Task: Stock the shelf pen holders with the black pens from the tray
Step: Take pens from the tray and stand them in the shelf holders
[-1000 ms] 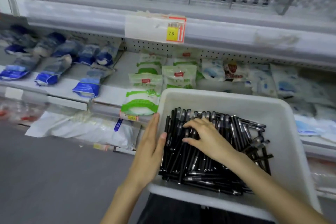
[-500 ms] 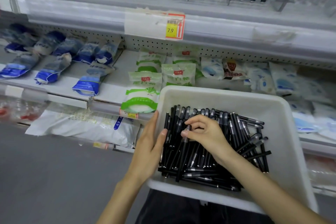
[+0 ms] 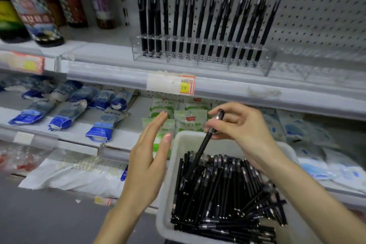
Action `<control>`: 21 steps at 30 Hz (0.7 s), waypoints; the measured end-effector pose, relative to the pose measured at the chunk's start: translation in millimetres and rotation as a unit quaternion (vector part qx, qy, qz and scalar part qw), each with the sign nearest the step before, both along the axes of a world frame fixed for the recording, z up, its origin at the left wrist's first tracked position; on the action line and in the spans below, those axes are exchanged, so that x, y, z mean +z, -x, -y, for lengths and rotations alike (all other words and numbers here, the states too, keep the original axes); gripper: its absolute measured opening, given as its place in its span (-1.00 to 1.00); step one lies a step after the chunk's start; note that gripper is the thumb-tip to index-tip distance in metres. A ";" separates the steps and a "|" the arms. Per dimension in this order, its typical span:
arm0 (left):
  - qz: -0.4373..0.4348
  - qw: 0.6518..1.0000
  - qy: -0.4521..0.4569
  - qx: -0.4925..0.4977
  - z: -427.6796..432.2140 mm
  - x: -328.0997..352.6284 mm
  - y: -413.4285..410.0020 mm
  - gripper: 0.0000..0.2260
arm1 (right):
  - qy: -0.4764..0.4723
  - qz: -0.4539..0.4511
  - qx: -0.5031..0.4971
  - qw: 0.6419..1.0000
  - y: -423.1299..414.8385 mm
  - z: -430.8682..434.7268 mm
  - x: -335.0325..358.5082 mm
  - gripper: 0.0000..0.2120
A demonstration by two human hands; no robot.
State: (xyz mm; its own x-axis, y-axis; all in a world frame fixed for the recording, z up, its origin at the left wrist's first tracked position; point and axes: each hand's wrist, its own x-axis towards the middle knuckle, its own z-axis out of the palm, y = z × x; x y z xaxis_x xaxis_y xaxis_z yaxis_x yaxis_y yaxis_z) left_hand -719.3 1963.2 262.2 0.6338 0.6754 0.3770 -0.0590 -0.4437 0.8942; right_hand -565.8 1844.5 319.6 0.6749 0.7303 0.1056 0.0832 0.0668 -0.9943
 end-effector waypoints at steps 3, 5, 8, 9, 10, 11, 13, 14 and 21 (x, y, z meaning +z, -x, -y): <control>0.029 0.998 -0.052 -0.030 3.1 36.8 -6.5 -0.61 | -0.067 0.058 -0.001 0.996 4.4 -16.1 55.4 -0.77; 0.052 0.994 -0.086 -0.037 1.9 58.6 -13.2 -0.65 | -0.108 0.088 -0.001 0.990 5.7 -27.9 86.9 -0.74; 0.093 0.987 -0.129 -0.006 -4.0 86.6 -21.5 -0.83 | -0.162 0.113 -0.001 0.980 6.1 -43.7 124.4 -0.76; 0.106 0.985 -0.134 0.006 -7.2 92.6 -24.3 -0.88 | -0.167 0.119 -0.003 0.979 6.2 -47.9 132.7 -0.75; 0.114 0.984 -0.138 0.020 -9.9 96.9 -27.1 -0.90 | -0.169 0.123 -0.004 0.978 6.3 -51.0 138.1 -0.73; 0.124 0.981 -0.143 0.033 -14.5 102.6 -28.6 -0.87 | -0.176 0.127 0.002 0.976 6.5 -54.9 145.5 -0.72; 0.142 0.984 -0.103 0.035 -26.1 113.5 -30.8 -0.77 | -0.187 0.136 0.021 0.973 5.2 -61.3 159.3 -0.72; 0.148 0.986 -0.068 0.021 -31.9 120.3 -32.2 -0.77 | -0.187 0.144 0.033 0.971 4.4 -64.1 165.9 -0.73; 0.132 0.990 -0.053 -0.017 -67.9 134.0 -48.7 -0.80 | -0.160 0.213 0.059 0.962 -10.7 -93.1 184.9 -0.73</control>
State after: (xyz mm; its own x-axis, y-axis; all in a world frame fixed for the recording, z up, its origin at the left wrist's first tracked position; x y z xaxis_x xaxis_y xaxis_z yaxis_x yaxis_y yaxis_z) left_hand -670.7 2031.2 396.3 0.5247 0.6031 0.6008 -0.3009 -0.5288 0.7936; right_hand -555.1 1937.6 504.5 0.4350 0.6837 0.5860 0.4507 0.3981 -0.7990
